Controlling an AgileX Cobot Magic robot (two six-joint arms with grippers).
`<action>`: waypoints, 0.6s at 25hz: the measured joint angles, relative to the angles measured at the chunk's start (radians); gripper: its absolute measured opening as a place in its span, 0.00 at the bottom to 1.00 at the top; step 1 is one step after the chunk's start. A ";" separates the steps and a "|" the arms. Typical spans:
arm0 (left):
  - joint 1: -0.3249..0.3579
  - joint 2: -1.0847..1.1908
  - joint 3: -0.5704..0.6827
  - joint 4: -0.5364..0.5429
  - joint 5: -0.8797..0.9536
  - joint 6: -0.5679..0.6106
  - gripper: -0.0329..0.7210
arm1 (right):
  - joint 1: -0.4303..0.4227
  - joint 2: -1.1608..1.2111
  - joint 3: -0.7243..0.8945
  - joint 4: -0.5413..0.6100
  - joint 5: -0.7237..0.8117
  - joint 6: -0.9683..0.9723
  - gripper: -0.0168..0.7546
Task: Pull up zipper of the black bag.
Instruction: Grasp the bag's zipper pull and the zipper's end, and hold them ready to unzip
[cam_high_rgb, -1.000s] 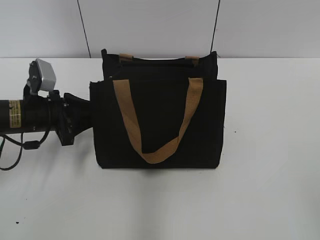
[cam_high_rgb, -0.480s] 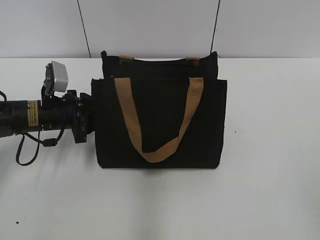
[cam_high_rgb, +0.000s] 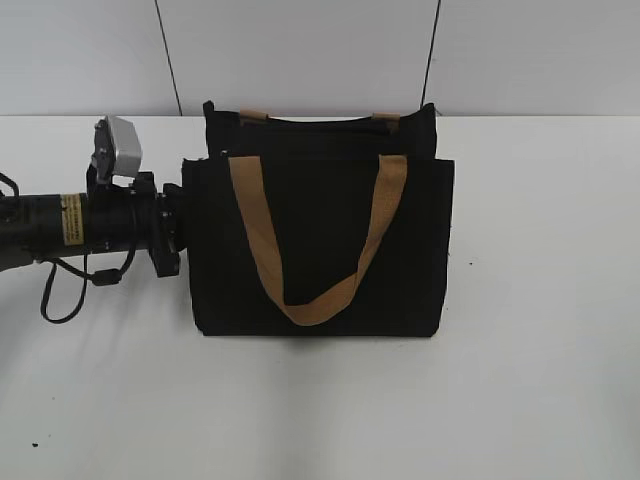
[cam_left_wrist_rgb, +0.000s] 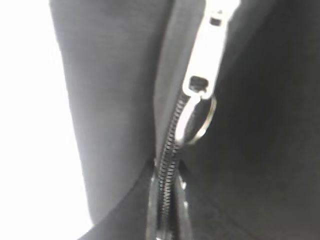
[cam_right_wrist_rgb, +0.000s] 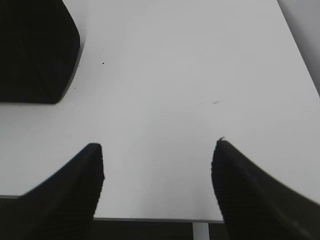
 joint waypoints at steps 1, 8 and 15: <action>0.000 -0.014 0.013 -0.002 0.022 0.001 0.08 | 0.000 0.000 0.000 0.000 0.000 0.000 0.70; 0.000 -0.178 0.069 -0.038 0.232 0.007 0.08 | 0.000 0.000 0.000 0.000 0.000 0.000 0.70; 0.000 -0.326 0.102 -0.043 0.320 0.008 0.08 | 0.000 0.000 0.000 0.000 0.000 0.000 0.70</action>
